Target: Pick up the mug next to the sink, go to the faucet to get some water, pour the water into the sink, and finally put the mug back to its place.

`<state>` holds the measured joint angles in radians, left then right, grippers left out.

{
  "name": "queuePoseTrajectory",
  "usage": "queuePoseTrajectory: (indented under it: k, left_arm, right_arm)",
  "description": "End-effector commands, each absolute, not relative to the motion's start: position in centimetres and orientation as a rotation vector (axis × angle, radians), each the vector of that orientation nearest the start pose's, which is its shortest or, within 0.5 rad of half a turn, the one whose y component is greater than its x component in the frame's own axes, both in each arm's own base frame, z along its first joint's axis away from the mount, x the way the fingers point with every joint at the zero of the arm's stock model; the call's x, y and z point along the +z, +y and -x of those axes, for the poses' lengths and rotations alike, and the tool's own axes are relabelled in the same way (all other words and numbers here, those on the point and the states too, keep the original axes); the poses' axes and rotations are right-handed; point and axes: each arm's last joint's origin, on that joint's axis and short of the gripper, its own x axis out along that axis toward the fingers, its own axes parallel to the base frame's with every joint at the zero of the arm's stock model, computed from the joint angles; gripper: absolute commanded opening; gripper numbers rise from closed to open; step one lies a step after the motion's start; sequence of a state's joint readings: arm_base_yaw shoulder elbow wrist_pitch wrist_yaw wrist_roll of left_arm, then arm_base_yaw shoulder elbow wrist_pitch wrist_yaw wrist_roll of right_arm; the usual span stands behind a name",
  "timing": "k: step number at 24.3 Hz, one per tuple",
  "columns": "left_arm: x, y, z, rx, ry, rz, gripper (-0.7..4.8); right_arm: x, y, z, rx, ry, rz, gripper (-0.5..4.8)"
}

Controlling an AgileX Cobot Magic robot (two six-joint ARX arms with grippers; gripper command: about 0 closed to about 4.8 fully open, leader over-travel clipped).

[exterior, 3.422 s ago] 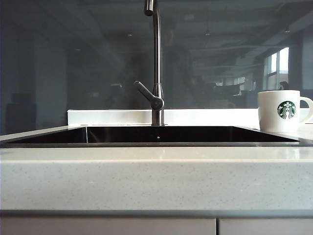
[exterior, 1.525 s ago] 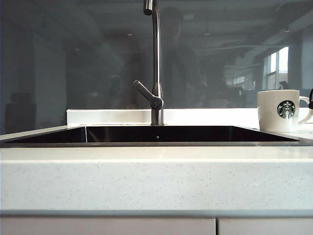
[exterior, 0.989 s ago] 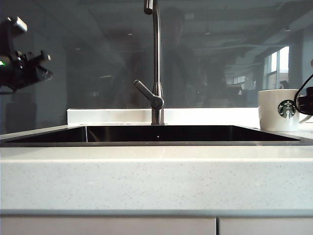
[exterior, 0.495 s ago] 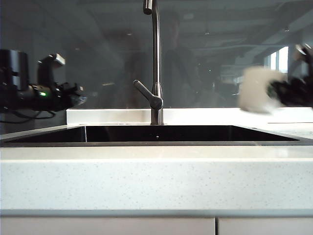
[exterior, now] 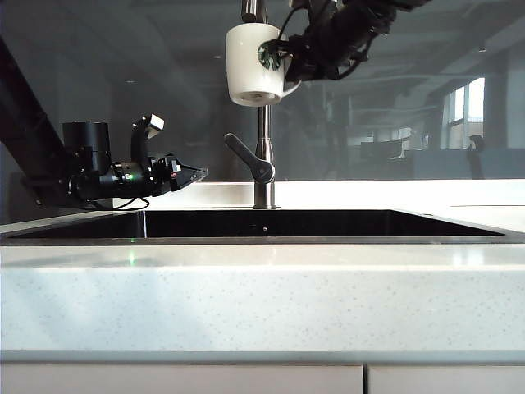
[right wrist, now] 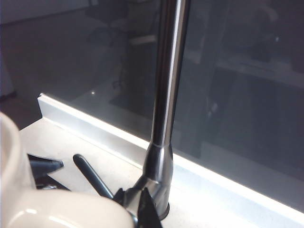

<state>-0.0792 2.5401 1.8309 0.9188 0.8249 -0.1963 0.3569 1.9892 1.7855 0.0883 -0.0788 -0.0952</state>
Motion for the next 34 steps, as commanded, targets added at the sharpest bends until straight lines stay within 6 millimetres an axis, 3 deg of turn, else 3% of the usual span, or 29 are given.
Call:
queuePoseTrajectory:
  k: [1, 9, 11, 15, 25, 34]
  left_arm:
    - [16.7, -7.6, -55.3, -0.961, -0.138, 0.095, 3.02]
    - [19.7, -10.8, -55.6, -1.033, -0.246, 0.087, 3.02]
    - [20.7, -12.4, -55.4, -1.069, -0.269, 0.081, 3.02]
    - [20.9, -13.4, -55.1, -1.096, -0.279, 0.077, 3.01]
    - [20.8, -13.6, -54.5, -1.330, -0.197, 0.077, 2.85]
    - [21.0, -13.6, -54.3, -1.401, -0.156, 0.102, 2.86]
  right_arm:
    - [36.9, 17.3, -43.9, 0.427, 0.011, 0.083, -0.05]
    - [37.5, 17.4, -43.8, 0.430, 0.011, 0.082, -0.05]
    - [37.4, 17.4, -43.8, 0.431, 0.041, 0.088, -0.05]
    - [37.4, 17.4, -43.8, 0.431, 0.042, 0.088, -0.05]
    - [37.7, 17.3, -43.8, 0.429, 0.015, 0.084, -0.05]
    - [37.8, 17.3, -43.8, 0.427, 0.004, 0.082, -0.05]
